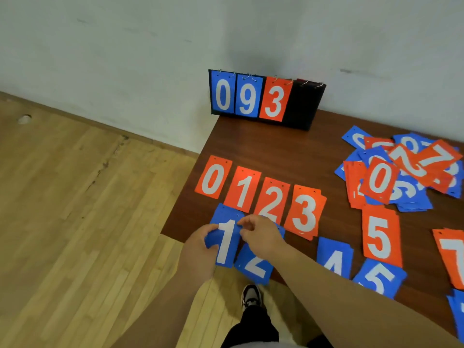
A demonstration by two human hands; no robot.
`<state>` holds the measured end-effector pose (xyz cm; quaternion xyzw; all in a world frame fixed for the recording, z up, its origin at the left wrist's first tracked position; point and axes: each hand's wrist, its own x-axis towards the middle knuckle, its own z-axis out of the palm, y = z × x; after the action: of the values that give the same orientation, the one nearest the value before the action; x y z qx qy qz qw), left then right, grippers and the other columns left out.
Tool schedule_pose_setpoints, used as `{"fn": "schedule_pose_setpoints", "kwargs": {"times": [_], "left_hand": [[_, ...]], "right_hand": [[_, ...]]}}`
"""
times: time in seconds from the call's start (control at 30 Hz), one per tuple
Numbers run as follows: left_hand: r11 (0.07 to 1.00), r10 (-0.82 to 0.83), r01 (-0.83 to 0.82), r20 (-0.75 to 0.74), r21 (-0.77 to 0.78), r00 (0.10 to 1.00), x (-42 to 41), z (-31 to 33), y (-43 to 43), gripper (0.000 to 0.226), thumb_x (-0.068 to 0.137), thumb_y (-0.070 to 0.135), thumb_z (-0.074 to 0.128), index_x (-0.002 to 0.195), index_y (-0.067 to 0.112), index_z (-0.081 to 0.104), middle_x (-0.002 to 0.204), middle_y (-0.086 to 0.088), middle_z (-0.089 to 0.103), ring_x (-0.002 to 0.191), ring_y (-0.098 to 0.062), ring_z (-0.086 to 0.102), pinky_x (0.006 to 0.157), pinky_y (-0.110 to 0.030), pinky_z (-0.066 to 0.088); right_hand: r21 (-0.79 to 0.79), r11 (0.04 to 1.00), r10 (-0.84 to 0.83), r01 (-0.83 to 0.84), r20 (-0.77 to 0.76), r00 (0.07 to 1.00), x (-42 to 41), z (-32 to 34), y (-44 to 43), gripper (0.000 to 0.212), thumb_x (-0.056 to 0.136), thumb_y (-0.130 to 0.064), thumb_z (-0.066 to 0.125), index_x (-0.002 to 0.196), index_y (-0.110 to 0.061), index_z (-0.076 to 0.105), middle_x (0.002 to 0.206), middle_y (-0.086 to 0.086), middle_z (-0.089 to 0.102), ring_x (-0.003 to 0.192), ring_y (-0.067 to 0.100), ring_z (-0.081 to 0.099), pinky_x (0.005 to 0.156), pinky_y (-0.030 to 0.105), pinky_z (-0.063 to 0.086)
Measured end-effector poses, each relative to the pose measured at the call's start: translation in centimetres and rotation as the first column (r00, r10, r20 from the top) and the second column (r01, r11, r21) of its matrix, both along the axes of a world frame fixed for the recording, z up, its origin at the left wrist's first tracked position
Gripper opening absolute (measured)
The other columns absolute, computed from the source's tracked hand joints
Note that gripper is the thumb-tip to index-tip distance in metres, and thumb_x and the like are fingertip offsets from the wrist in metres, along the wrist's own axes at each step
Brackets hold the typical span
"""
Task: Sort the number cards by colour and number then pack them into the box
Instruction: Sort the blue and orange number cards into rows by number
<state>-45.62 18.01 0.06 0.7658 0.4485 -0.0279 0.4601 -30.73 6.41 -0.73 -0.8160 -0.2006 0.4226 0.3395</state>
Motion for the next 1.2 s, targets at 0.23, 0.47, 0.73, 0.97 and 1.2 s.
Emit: {"fn": "schedule_pose_setpoints", "kwargs": {"times": [0.23,0.47,0.73,0.97,1.2], "left_hand": [[0.91,-0.242,0.35,-0.401,0.223,0.884,0.5,-2.5,1.2,0.053,0.094,0.038,0.059,0.145,0.04,0.046,0.145,0.001,0.034,0.132,-0.027,0.033,0.106,-0.039,0.039],[0.904,-0.231,0.345,-0.391,0.252,0.891,2.5,-0.1,0.2,0.051,0.093,0.05,0.058,0.142,0.04,0.047,0.148,0.002,0.034,0.135,-0.027,0.031,0.109,-0.041,0.036],[0.765,-0.503,0.54,-0.199,0.352,0.841,11.9,3.8,-3.8,0.058,0.093,0.051,0.061,0.146,0.031,0.044,0.146,0.0,0.045,0.134,-0.023,0.041,0.108,-0.04,0.042],[0.514,-0.716,0.77,-0.305,0.378,0.628,20.0,5.9,-8.8,0.064,0.091,0.053,0.059,0.148,0.031,0.04,0.145,0.0,0.043,0.131,-0.024,0.042,0.105,-0.039,0.044],[0.438,-0.721,0.815,-0.394,0.379,0.571,26.7,6.1,-12.7,0.068,0.09,0.06,0.059,0.149,0.033,0.039,0.147,0.0,0.041,0.133,-0.025,0.041,0.103,-0.044,0.046]], "right_hand": [[-0.095,0.986,0.152,-0.14,0.128,0.98,0.8,-0.6,0.2,0.025,0.099,-0.021,0.059,0.124,-0.026,0.061,0.108,-0.008,0.061,0.093,0.013,0.059,0.079,0.026,0.048],[-0.098,0.993,0.093,-0.069,0.269,0.959,3.8,2.3,-4.0,0.024,0.095,-0.026,0.063,0.119,-0.03,0.062,0.114,-0.012,0.061,0.1,0.008,0.058,0.08,0.02,0.047],[-0.154,0.981,-0.056,0.121,0.374,0.926,8.1,6.4,-12.8,0.047,0.093,-0.04,0.067,0.137,-0.03,0.054,0.139,-0.007,0.053,0.124,0.015,0.054,0.097,0.027,0.047],[-0.15,0.901,-0.289,0.407,0.492,0.821,11.4,8.0,-22.7,0.069,0.087,-0.043,0.071,0.148,-0.026,0.043,0.15,0.003,0.045,0.135,0.027,0.046,0.109,0.044,0.044],[-0.242,0.811,-0.311,0.533,0.593,0.743,16.5,8.1,-29.9,0.067,0.081,-0.047,0.072,0.141,-0.023,0.052,0.142,0.007,0.051,0.126,0.032,0.052,0.102,0.043,0.048]]}}
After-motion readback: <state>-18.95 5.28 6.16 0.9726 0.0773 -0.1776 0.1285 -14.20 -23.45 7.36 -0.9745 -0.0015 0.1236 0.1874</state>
